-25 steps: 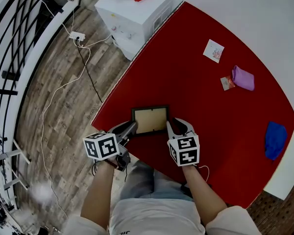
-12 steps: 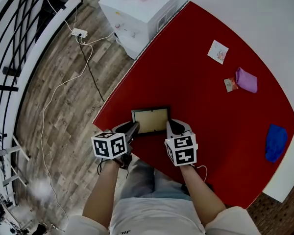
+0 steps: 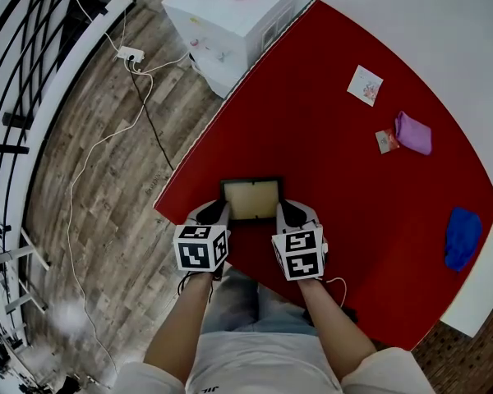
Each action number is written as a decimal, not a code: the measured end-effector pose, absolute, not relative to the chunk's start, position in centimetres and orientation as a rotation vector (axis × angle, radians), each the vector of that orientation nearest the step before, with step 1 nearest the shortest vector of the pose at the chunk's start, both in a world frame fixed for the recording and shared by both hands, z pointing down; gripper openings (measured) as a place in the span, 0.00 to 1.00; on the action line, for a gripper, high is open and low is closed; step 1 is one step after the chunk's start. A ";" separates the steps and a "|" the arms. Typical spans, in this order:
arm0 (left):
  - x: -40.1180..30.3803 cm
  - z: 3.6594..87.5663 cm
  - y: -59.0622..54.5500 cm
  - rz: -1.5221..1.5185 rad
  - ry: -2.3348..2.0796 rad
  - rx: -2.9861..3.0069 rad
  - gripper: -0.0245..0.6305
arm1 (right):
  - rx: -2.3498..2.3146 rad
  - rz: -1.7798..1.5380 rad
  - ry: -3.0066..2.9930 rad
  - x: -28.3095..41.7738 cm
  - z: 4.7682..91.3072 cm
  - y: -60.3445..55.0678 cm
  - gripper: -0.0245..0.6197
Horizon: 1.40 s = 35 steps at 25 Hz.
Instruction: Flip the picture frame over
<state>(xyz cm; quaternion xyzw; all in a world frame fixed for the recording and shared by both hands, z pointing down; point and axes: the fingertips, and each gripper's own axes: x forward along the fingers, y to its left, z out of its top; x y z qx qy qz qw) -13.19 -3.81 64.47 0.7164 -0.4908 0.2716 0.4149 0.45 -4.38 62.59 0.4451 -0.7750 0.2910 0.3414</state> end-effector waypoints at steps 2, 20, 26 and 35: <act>-13.2 64.5 -3.9 0.689 -1.252 1.801 0.14 | 1.161 0.745 -2.018 0.3 62.4 -4.4 0.05; -13.6 49.3 0.7 0.553 -1.443 2.075 0.05 | 1.165 0.572 -2.269 -0.5 48.7 0.7 0.05; -13.2 46.2 3.7 0.435 -1.530 2.062 0.04 | 1.237 0.532 -2.311 -0.9 44.8 2.8 0.05; -12.3 44.4 2.3 0.442 -1.575 2.131 0.05 | 1.240 0.514 -2.332 -1.4 44.2 2.5 0.05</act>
